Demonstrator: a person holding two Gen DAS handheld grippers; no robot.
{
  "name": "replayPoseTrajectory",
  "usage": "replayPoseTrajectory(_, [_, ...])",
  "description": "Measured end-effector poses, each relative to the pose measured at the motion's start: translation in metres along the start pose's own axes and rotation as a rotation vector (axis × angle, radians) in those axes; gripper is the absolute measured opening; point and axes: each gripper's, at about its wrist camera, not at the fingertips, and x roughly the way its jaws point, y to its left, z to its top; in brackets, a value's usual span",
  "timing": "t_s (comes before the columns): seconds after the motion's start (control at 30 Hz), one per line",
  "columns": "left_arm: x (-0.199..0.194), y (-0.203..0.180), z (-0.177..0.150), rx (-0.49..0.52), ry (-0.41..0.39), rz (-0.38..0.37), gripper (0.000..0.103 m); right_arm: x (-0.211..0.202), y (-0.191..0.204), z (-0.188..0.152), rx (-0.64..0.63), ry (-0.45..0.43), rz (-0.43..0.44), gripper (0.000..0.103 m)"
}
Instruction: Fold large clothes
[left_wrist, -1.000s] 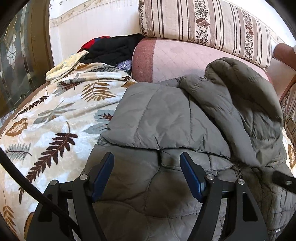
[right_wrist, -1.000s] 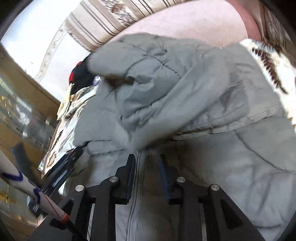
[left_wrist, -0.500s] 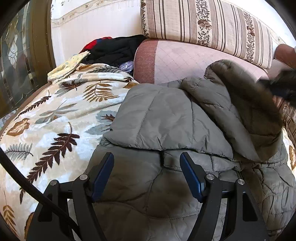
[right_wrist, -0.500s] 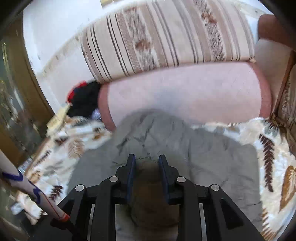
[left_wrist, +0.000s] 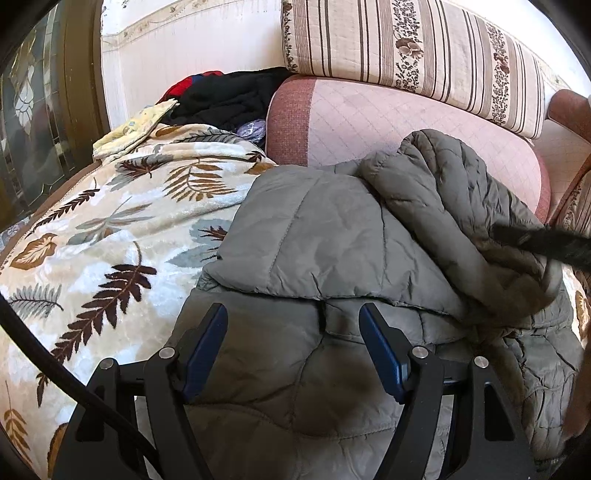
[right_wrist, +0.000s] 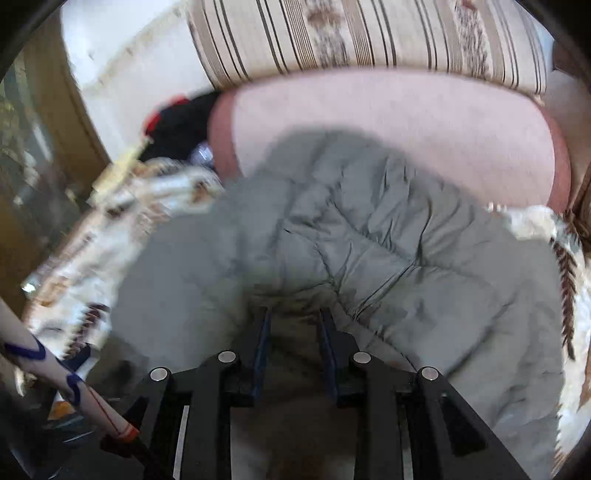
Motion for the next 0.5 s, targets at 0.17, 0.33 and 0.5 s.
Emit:
replayPoseTrajectory(0.17, [0.001,-0.002,-0.001,0.008,0.005,-0.005,0.073,-0.039,-0.042,0.008,0.035,-0.086,-0.072,0.031])
replayPoseTrajectory(0.33, [0.003,-0.002,-0.002,0.002,0.01,-0.007,0.073,-0.008,-0.085,-0.006,0.137,0.003,-0.114,0.032])
replayPoseTrajectory(0.5, [0.003,-0.002,-0.002,0.005,0.011,-0.006,0.073,0.001,-0.089,-0.022,0.159,0.037,-0.106,0.032])
